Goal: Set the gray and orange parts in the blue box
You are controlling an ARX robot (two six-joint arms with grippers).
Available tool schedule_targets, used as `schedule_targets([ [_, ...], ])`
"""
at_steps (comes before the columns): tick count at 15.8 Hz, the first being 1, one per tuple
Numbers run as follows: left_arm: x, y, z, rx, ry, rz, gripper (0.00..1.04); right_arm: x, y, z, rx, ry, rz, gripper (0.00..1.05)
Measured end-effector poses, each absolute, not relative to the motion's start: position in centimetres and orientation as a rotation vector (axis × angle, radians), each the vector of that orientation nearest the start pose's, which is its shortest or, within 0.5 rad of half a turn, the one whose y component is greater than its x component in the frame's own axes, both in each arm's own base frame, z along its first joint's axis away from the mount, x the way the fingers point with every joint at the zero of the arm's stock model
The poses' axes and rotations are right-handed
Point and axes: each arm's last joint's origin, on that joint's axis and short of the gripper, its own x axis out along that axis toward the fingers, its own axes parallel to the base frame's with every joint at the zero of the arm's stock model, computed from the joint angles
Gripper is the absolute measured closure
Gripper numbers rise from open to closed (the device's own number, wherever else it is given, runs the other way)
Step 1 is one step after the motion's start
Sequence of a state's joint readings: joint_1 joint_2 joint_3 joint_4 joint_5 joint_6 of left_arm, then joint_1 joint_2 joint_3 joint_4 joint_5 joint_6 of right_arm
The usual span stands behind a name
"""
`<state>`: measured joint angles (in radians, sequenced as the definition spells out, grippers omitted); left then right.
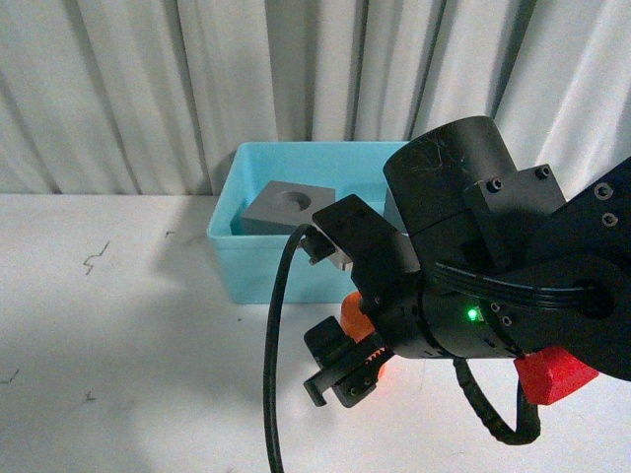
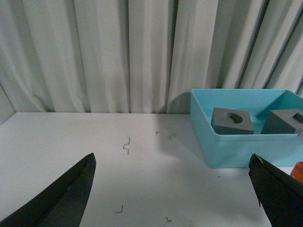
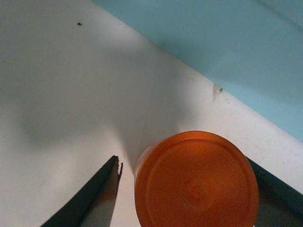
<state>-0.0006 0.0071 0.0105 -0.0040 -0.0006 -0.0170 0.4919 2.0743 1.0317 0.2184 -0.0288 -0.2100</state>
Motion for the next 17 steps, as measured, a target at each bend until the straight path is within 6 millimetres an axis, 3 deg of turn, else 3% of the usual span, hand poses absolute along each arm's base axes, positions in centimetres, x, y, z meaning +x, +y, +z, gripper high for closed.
schedule_targets([
  [2, 9.7, 0.0, 16.6, -0.017, 0.001, 0.0, 0.07, 34.3, 18.4, 8.3, -0.382, 0.747, 0.575, 0.52],
  [4, 9.7, 0.0, 16.6, -0.017, 0.0, 0.0, 0.07, 34.2, 18.4, 9.1, -0.369, 0.721, 0.587, 0.56],
  [5, 9.7, 0.0, 16.6, -0.017, 0.001, 0.0, 0.07, 33.8, 18.2, 11.2, -0.322, 0.672, 0.614, 0.56],
  [6, 9.7, 0.0, 16.6, -0.017, 0.0, 0.0, 0.07, 33.8, 17.5, 16.1, -0.247, 0.53, 0.631, 0.56],
  [7, 9.7, 0.0, 16.6, -0.017, 0.001, 0.0, 0.07, 34.1, 16.9, 19.3, -0.226, 0.438, 0.612, 0.56],
  [9, 9.7, 0.0, 16.6, -0.017, 0.0, -0.001, 0.07, 36.5, 15.3, 24.3, -0.19, 0.276, 0.531, 0.56],
  [10, 9.7, 0.0, 16.6, -0.017, 0.0, 0.0, 0.07, 38.5, 14.9, 24.2, -0.197, 0.274, 0.469, 0.56],
  [12, 9.7, 0.0, 16.6, -0.017, 0.001, 0.0, 0.07, 41.5, 15.9, 20.6, -0.212, 0.37, 0.452, 0.56],
  [15, 9.7, 0.0, 16.6, -0.017, 0.001, 0.0, 0.07, 44.7, 17.9, 19.4, -0.222, 0.382, 0.406, 0.56],
  [17, 9.7, 0.0, 16.6, -0.017, 0.0, 0.0, 0.07, 45.7, 18.5, 18.0, -0.23, 0.421, 0.376, 0.56],
])
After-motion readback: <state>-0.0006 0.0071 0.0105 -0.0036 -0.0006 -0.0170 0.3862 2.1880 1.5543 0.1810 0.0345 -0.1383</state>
